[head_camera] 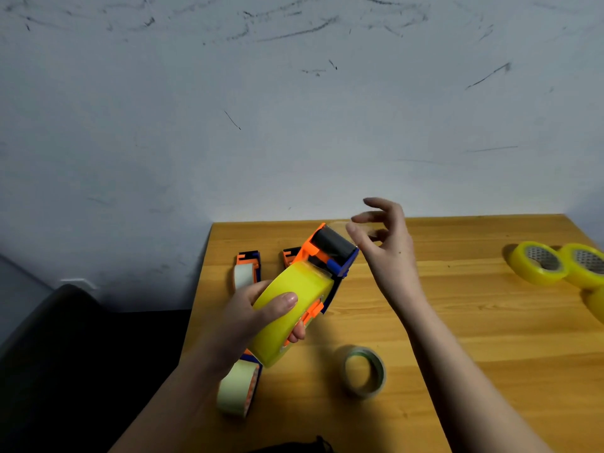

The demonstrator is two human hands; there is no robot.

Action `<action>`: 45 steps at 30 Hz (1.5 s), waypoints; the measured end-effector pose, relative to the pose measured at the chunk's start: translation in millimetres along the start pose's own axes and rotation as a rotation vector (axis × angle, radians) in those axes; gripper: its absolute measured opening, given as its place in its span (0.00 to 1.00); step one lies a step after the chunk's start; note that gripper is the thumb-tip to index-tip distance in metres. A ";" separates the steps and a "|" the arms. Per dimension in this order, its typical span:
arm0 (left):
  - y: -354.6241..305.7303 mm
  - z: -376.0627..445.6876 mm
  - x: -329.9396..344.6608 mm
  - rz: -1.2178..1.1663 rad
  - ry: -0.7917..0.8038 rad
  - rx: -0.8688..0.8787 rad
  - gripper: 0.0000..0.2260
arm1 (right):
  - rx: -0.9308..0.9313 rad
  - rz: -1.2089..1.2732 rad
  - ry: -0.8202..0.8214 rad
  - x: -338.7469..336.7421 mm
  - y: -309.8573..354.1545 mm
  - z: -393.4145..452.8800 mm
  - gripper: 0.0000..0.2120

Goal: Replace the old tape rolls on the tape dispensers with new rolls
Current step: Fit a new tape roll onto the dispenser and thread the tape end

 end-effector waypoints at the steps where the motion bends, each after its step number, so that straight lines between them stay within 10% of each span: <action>1: 0.1 0.0 0.1 -0.001 0.001 -0.001 0.29 | -0.023 0.035 -0.009 -1.0 2.2 0.1 0.13; 18: -2.2 1.0 1.6 -0.005 0.008 -0.005 0.28 | -0.388 -0.412 -0.380 -20.8 29.8 -14.7 0.18; 38: -5.8 2.9 3.8 0.018 -0.002 0.001 0.21 | -0.323 -0.167 0.019 -10.3 14.2 -6.0 0.11; 45: -4.9 3.3 5.5 0.009 0.010 -0.007 0.25 | -0.348 -0.283 -0.172 -13.8 13.6 -13.8 0.11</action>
Point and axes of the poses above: each hand's wrist, its own z-axis towards the middle knuckle, its own x-axis out of the palm, y = z × x, the point moved 10 cm from there along z, towards the middle knuckle, and after that the axes turned 13 degrees about -z, right-handed, at the moved point
